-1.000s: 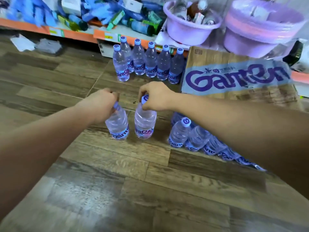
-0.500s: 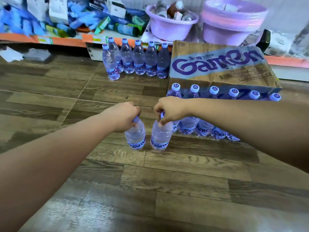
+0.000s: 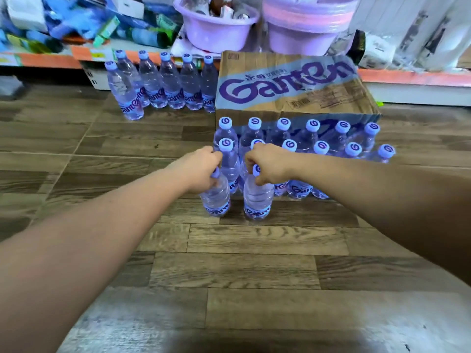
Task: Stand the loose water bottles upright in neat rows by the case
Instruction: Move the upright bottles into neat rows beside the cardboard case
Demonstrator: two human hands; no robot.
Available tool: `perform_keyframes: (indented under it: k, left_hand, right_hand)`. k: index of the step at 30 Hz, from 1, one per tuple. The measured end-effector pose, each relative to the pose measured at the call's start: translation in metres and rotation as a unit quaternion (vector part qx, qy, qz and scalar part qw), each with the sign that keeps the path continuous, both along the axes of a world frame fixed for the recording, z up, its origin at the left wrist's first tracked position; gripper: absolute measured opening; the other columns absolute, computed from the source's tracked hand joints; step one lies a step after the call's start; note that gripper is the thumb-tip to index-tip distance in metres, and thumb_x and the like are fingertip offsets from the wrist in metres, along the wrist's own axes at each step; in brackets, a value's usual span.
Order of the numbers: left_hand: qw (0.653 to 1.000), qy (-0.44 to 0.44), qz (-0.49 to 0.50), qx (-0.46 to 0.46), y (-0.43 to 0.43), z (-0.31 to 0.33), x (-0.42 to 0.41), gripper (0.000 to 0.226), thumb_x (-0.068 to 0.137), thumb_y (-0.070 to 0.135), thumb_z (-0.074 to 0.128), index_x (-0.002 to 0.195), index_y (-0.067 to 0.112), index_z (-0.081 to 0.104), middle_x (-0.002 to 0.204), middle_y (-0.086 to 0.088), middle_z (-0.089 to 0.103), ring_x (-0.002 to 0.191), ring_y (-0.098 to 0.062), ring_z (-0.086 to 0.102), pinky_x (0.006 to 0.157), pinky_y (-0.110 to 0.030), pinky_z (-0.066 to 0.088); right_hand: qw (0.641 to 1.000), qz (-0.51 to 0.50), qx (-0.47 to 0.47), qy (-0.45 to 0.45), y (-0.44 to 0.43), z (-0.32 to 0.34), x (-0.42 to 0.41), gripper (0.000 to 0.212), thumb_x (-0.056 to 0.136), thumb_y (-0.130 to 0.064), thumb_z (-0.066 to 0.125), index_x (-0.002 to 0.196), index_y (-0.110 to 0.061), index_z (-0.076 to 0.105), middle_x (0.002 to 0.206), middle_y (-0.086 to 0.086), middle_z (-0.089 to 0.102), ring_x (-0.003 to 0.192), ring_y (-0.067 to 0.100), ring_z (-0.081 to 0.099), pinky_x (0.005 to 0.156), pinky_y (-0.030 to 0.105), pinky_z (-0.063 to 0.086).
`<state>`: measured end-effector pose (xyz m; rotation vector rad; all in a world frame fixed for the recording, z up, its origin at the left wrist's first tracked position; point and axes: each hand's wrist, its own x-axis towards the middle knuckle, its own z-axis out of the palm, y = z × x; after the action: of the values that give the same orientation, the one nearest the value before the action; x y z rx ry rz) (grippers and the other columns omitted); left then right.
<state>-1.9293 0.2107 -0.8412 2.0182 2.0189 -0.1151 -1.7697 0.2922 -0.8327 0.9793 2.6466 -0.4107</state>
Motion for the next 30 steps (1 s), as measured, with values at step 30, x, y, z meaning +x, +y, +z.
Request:
perform_keyframes:
  k: [30]
  left_hand:
    - [0.999,-0.019,0.021,0.027,0.010,-0.017,0.018,0.041,0.086,0.031,0.062,0.115,0.006,0.048,0.115,-0.014,0.050,0.105,-0.035,0.054,0.086,-0.040,0.044]
  right_hand:
    - [0.999,-0.031,0.021,-0.005,-0.002,-0.012,-0.003,0.020,0.084,-0.015,0.059,0.104,-0.015,0.052,0.121,0.010,0.046,0.090,0.026,0.050,0.069,0.032,0.039]
